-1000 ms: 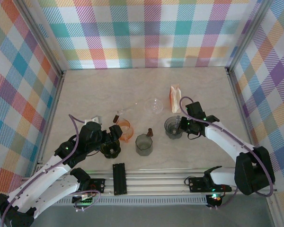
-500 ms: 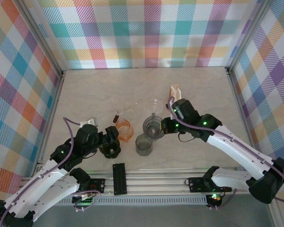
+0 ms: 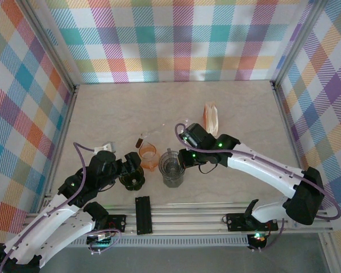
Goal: Place the coffee filter in the dripper
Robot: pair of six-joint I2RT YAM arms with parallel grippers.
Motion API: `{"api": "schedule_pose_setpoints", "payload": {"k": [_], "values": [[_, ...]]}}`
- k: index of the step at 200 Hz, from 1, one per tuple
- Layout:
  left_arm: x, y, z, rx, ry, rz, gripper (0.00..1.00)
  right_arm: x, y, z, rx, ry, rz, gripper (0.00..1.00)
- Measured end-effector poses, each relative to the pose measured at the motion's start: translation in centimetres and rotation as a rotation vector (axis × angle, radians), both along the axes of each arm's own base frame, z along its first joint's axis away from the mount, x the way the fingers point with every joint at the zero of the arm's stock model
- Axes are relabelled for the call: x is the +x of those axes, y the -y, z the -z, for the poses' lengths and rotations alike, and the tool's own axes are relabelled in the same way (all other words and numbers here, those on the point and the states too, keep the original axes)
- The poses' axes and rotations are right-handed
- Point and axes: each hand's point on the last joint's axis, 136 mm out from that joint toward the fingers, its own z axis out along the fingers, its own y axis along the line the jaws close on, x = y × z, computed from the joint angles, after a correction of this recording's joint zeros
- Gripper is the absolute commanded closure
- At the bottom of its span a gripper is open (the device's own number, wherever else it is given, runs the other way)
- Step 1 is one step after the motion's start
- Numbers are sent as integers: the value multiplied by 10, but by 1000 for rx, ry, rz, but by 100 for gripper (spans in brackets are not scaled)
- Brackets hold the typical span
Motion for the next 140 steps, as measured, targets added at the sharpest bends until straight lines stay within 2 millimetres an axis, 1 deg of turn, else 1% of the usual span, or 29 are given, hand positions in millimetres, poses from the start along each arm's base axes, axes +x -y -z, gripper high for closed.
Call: {"api": "schedule_pose_setpoints", "payload": {"k": [58, 66, 73, 79, 80, 82, 83, 85, 86, 92, 94, 95, 102, 112, 129, 140], "values": [[0, -1, 0, 1, 2, -2, 0, -1, 3, 7, -30, -17, 6, 100], [0, -1, 0, 1, 2, -3, 0, 0, 2, 7, -30, -19, 7, 97], [0, -1, 0, 2, 2, -3, 0, 0, 2, 8, -29, -21, 7, 93], [0, -1, 0, 1, 2, -3, 0, 0, 1, 8, -29, -22, 6, 86], [0, -1, 0, 1, 2, -3, 0, 0, 1, 8, -29, -23, 6, 84], [0, -1, 0, 1, 2, -3, 0, 0, 1, 8, -28, -23, 7, 83], [0, -1, 0, 1, 2, -3, 0, 0, 1, 9, -28, -25, 9, 80], [0, -1, 0, 2, 2, -3, 0, 0, 1, 9, -29, -25, 8, 78], [0, -1, 0, 2, 2, -3, 0, 0, 1, 9, -30, -25, 8, 78], [0, -1, 0, 2, 2, -3, 0, 0, 1, 10, -32, -29, 10, 71], [0, -1, 0, 1, 2, -3, 0, 0, 1, 11, -34, -27, 7, 70], [0, -1, 0, 1, 2, -3, 0, 0, 1, 11, -34, -28, 9, 67], [0, -1, 0, 1, 2, -3, 0, 0, 1, 11, -34, -33, 17, 57], [0, -1, 0, 1, 2, -3, 0, 0, 1, 12, -35, -36, 19, 46], [0, -1, 0, 1, 2, -2, 0, 1, 1, 12, -36, -35, 25, 34], [0, -1, 0, 0, 2, -2, 0, 1, 2, 12, -39, -32, 26, 30]]}}
